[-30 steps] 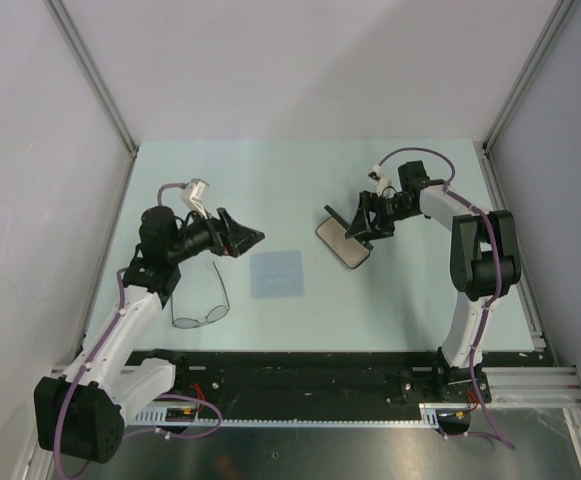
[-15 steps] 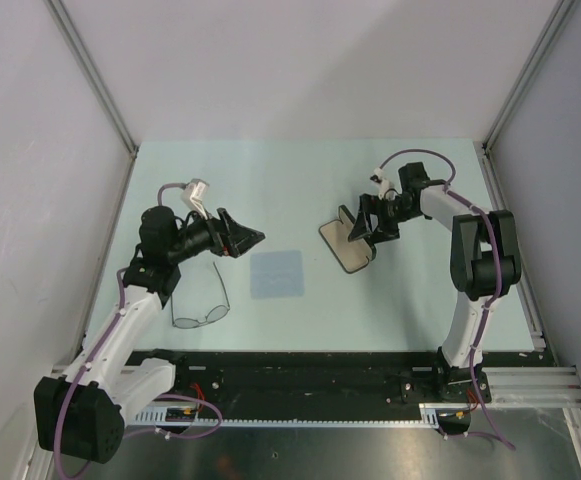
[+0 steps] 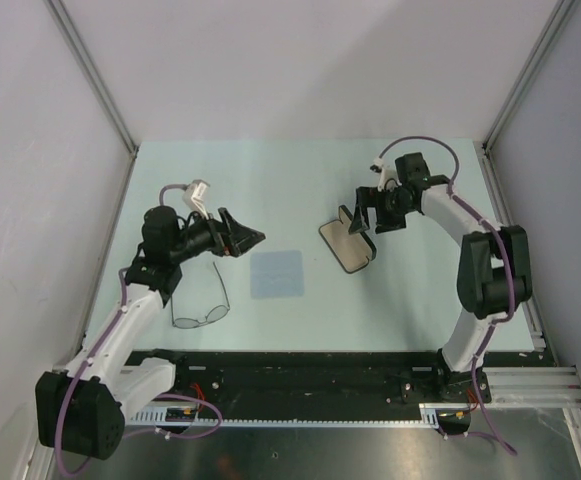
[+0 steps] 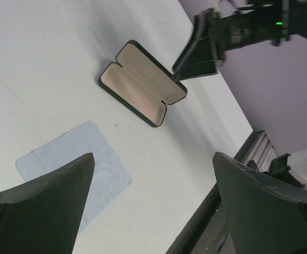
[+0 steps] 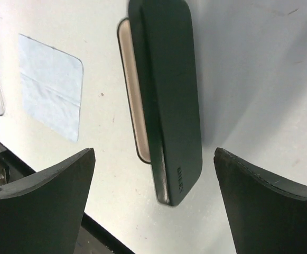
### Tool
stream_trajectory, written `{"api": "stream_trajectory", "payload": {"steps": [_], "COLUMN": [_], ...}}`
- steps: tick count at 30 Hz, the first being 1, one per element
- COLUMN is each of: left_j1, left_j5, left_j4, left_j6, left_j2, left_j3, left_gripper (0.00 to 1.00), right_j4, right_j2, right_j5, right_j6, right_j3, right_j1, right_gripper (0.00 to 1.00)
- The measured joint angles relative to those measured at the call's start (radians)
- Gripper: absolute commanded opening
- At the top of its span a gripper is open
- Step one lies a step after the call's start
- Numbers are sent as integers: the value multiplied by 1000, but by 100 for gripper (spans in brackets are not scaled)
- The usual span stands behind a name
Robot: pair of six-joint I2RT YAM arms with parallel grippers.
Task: Organize the sunglasses
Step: Place the opened sunglasses case at the center of the board, then pick up the glasses cleaning cloth from the center of the board.
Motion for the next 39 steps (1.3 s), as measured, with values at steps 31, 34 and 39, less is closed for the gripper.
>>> {"api": "stream_trajectory", "payload": {"steps": [31, 34, 39], "left_j1": [-174, -188, -194], "left_j5": [-544, -569, -607], "left_j4": [-82, -90, -107], "left_j6": [-78, -71, -61], "left_j2": [419, 468, 496], "left_j3": [87, 95, 98], "left_gripper": [51, 47, 46], "right_j4": [223, 245, 275], "right_j2": [8, 55, 98], "right_j5": [479, 481, 482], "right_j6": [329, 347, 360], "right_j3": [0, 0, 0], "right_j1": [503, 516, 516], "right_gripper": [44, 42, 41]}}
